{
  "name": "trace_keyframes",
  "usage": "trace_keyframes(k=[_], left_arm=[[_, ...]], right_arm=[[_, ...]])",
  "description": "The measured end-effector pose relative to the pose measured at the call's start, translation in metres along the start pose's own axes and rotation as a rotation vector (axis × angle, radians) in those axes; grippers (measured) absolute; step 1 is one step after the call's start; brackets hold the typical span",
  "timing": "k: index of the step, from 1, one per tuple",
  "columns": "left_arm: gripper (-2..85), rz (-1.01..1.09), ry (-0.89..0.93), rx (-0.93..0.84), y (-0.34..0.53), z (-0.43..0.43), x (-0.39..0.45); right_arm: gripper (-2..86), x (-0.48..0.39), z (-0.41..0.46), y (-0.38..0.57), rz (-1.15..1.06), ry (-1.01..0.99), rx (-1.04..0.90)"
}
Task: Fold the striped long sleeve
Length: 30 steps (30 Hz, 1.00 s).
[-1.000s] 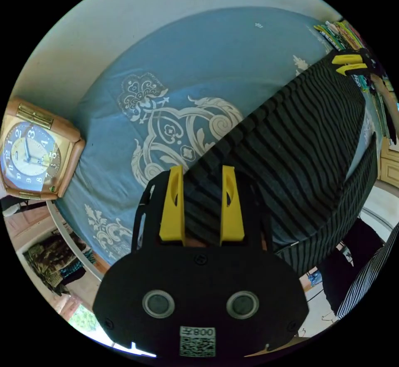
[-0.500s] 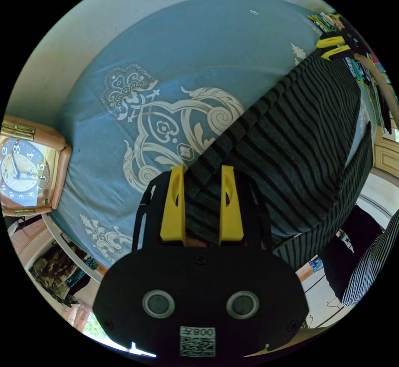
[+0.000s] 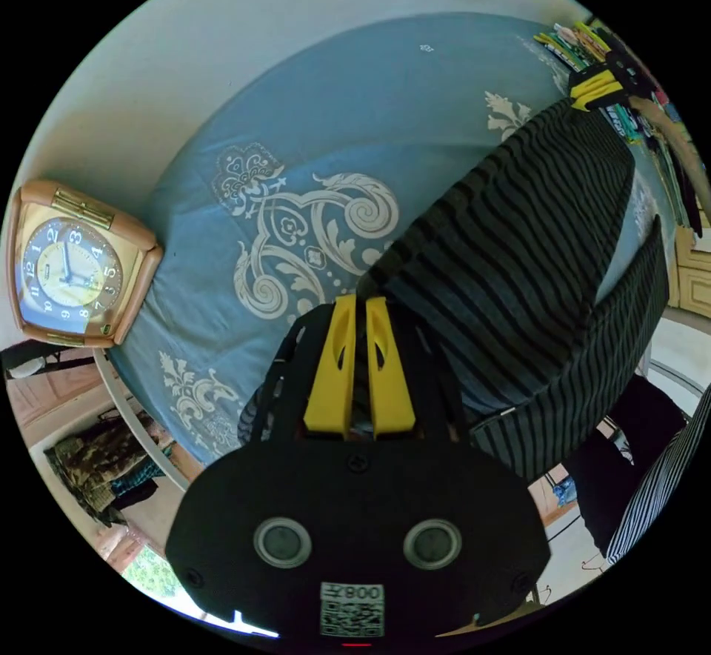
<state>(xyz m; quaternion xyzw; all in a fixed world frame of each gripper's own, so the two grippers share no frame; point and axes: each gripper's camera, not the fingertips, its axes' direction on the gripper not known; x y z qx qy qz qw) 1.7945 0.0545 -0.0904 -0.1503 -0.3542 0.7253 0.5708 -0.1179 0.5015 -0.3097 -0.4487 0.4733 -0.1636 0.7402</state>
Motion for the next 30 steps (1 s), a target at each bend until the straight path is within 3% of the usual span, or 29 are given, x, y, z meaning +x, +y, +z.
trace_keyframes(k=[13, 22, 30], left_arm=[[2.4, -0.133, 0.102, 0.186, 0.138, -0.038, 0.069], [2.1, -0.267, 0.285, -0.003, 0.233, 0.016, 0.131], [2.1, -0.301, 0.391, -0.203, 0.268, 0.104, 0.168]], right_arm=[[2.5, -0.155, -0.043, 0.145, 0.045, 0.116, 0.146], [2.5, -0.252, -0.015, 0.251, 0.259, -0.16, 0.158], [2.5, -0.309, 0.064, 0.304, 0.336, -0.317, 0.01]])
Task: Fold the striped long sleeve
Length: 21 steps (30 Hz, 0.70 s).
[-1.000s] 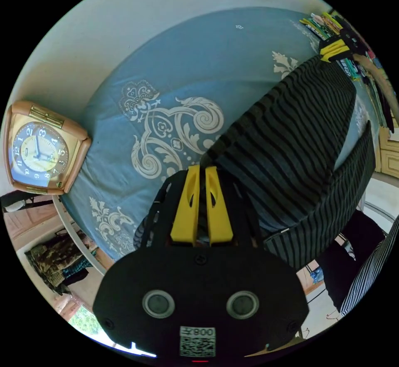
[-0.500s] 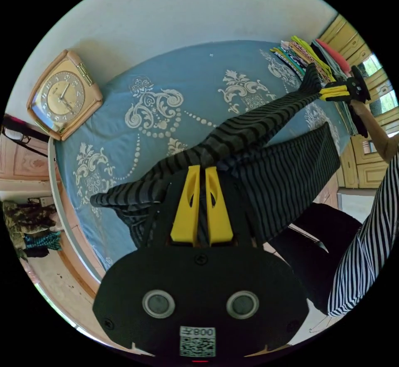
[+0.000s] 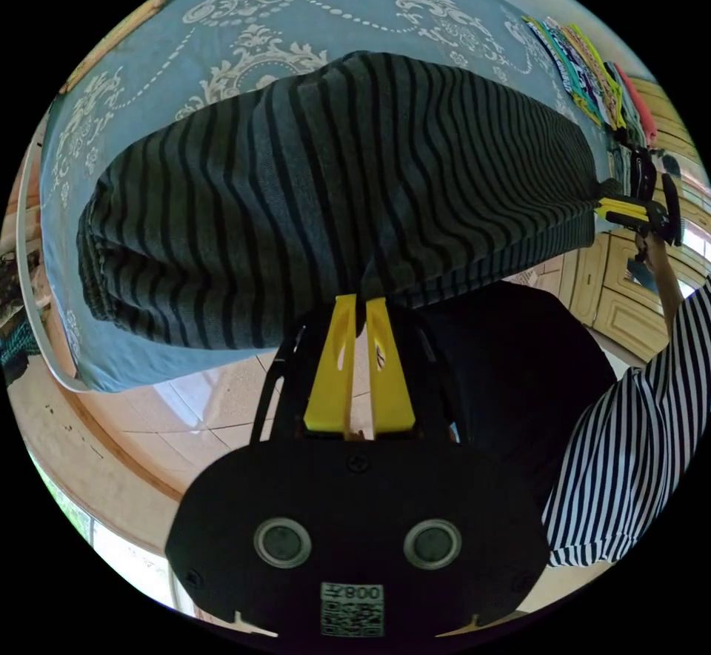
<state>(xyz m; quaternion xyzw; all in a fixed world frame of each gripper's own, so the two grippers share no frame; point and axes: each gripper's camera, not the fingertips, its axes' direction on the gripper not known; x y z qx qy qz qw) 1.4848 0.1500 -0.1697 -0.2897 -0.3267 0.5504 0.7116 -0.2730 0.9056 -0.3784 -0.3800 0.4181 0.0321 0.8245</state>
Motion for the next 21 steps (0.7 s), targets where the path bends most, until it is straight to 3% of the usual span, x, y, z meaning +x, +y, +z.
trace_keyframes(k=[21], left_arm=[[1.9, 0.021, -0.027, 0.093, 0.022, 0.102, -0.015]], right_arm=[[2.5, -0.026, 0.08, 0.121, 0.012, 0.018, 0.1]])
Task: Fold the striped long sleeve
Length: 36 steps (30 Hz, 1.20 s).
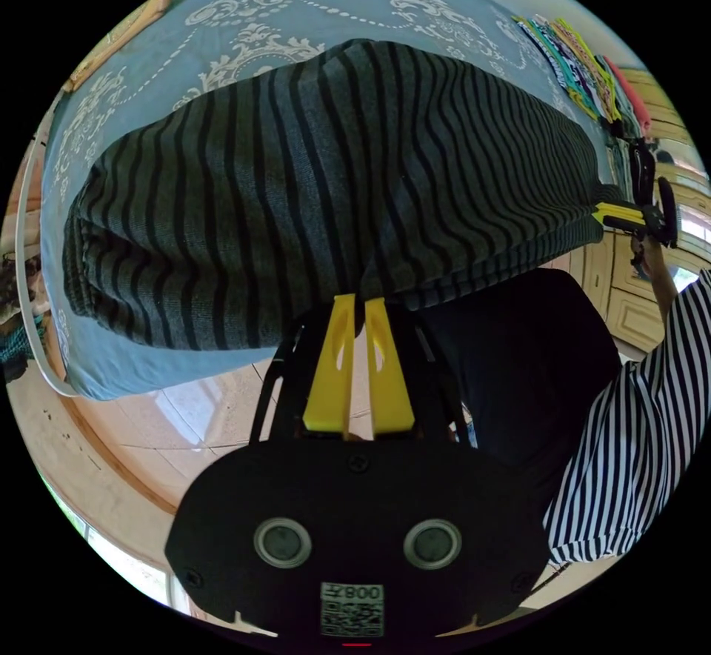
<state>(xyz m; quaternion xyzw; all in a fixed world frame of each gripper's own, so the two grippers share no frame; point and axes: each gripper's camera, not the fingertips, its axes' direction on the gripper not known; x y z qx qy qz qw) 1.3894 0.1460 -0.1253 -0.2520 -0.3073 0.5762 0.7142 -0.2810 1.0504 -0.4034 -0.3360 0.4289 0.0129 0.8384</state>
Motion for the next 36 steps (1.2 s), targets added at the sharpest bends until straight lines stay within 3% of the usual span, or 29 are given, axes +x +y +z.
trace_keyframes(k=[20, 28, 36], left_arm=[[2.3, 0.062, -0.166, 0.291, 0.051, 0.053, 0.027], [2.9, 0.005, -0.159, 0.207, 0.031, 0.12, 0.024], [4.9, -0.012, -0.129, 0.2, 0.018, 0.133, 0.024]], right_arm=[[2.5, -0.075, 0.016, 0.158, -0.058, 0.237, 0.286], [2.9, -0.061, 0.085, 0.199, 0.064, 0.194, 0.263], [3.6, -0.038, 0.11, 0.252, 0.146, 0.095, 0.319]])
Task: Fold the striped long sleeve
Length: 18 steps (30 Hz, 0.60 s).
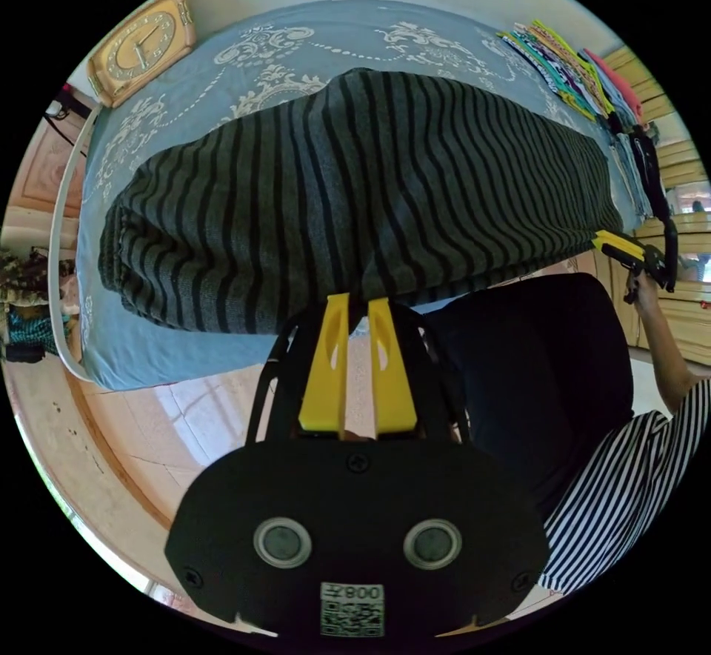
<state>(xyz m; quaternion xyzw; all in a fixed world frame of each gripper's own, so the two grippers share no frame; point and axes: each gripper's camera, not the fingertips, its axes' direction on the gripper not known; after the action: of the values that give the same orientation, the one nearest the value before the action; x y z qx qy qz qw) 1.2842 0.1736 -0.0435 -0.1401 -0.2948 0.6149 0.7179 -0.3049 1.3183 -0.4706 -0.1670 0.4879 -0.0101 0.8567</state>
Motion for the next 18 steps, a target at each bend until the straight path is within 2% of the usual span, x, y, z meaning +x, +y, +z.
trace_keyframes(k=[3, 6, 10, 12, 14, 18], left_arm=[[5.9, -0.026, -0.015, 0.077, -0.001, -0.011, 0.008], [6.3, -0.002, -0.126, 0.115, -0.01, -0.021, 0.028], [4.9, 0.122, -0.223, 0.151, -0.03, -0.022, 0.063], [4.8, 0.157, -0.17, 0.186, -0.042, -0.022, 0.074], [5.5, 0.247, 0.079, 0.238, -0.069, -0.017, 0.089], [7.9, 0.434, 0.309, 0.268, -0.135, 0.007, 0.139]], right_arm=[[3.5, 0.024, -0.01, 0.03, 0.126, -0.128, 0.079], [3.1, 0.055, -0.028, 0.076, 0.304, -0.26, 0.217], [4.1, 0.094, -0.044, 0.137, 0.507, -0.284, 0.333], [5.7, 0.122, -0.051, 0.169, 0.623, -0.294, 0.398], [6.8, 0.139, -0.055, 0.187, 0.676, -0.288, 0.445], [7.6, 0.162, -0.059, 0.207, 0.724, -0.219, 0.494]])
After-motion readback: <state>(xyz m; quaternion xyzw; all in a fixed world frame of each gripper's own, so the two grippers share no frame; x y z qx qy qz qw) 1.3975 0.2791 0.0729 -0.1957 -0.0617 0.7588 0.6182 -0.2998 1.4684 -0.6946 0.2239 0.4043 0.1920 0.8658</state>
